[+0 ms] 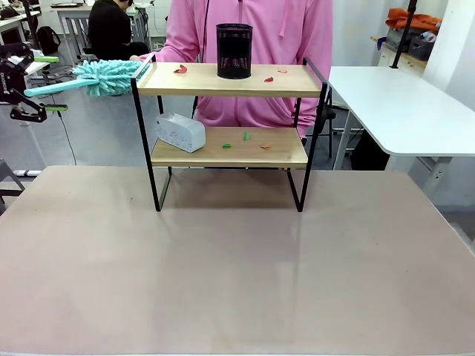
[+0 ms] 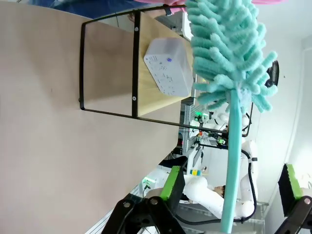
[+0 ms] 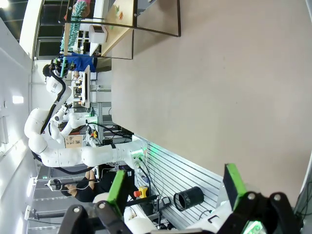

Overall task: Clean the shelf.
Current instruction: Pick up the Duster from the human.

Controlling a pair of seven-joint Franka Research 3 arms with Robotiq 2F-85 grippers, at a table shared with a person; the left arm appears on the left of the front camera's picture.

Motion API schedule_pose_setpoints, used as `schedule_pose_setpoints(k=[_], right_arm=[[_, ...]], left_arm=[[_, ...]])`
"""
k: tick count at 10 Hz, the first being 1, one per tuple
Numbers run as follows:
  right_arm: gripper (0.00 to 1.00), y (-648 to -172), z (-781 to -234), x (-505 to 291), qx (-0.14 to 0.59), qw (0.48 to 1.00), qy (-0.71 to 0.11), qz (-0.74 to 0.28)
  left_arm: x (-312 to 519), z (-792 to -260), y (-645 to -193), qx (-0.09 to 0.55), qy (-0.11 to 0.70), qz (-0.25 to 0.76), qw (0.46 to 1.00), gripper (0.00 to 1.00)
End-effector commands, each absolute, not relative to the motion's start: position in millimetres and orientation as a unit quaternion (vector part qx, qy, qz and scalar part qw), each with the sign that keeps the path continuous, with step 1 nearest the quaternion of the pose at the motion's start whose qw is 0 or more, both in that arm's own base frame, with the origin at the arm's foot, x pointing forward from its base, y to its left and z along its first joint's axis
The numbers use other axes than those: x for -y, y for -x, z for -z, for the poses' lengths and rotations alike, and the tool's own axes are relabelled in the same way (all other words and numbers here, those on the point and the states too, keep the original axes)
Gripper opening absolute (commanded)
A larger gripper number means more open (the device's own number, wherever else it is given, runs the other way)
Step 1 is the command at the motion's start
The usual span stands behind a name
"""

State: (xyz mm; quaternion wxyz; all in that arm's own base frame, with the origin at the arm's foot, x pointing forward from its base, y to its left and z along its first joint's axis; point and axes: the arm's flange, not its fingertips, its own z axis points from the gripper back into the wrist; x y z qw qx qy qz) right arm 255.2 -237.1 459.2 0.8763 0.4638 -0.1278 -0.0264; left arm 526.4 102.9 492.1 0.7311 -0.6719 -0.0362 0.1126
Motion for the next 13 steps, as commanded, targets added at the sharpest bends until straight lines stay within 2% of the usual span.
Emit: schedule_pose_setpoints(k=[1, 2, 3, 4, 5, 6, 13], right_arm=[[1.0, -253.4, -460.5, 239.7, 0.13, 0.877, -0.463, 0.013], [1.0, -253.4, -460.5, 239.7, 0.13, 0.877, -0.463, 0.013], [1.0, -253.4, -460.5, 239.7, 0.13, 0.877, -0.463, 0.013], [1.0, -253.4, -460.5, 239.7, 0.13, 0.877, -0.463, 0.013], [1.0, -253.4, -460.5, 239.7, 0.13, 0.877, -0.463, 0.013], [1.0, -253.4, -460.5, 239.7, 0.13, 0.877, -0.463, 0.013], [1.0, -253.4, -460.5, 239.7, 0.13, 0.877, -0.463, 0.013]], left_arm=[[-92.6, -494.2, -528.8, 0.042, 0.676, -0.125, 0.725, 1.0], [-91.7, -494.1, -529.5, 0.047, 0.677, -0.126, 0.724, 0.42], [-90.8, -494.7, -529.6, 0.057, 0.676, -0.129, 0.723, 0.42], [-90.9, -494.3, -529.3, 0.061, 0.676, -0.129, 0.723, 0.0], [-90.4, -494.0, -529.0, 0.069, 0.675, -0.131, 0.723, 0.37], [-91.0, -493.9, -528.8, 0.073, 0.675, -0.135, 0.722, 0.0], [-90.2, -493.5, -528.4, 0.067, 0.682, -0.132, 0.716, 0.0]])
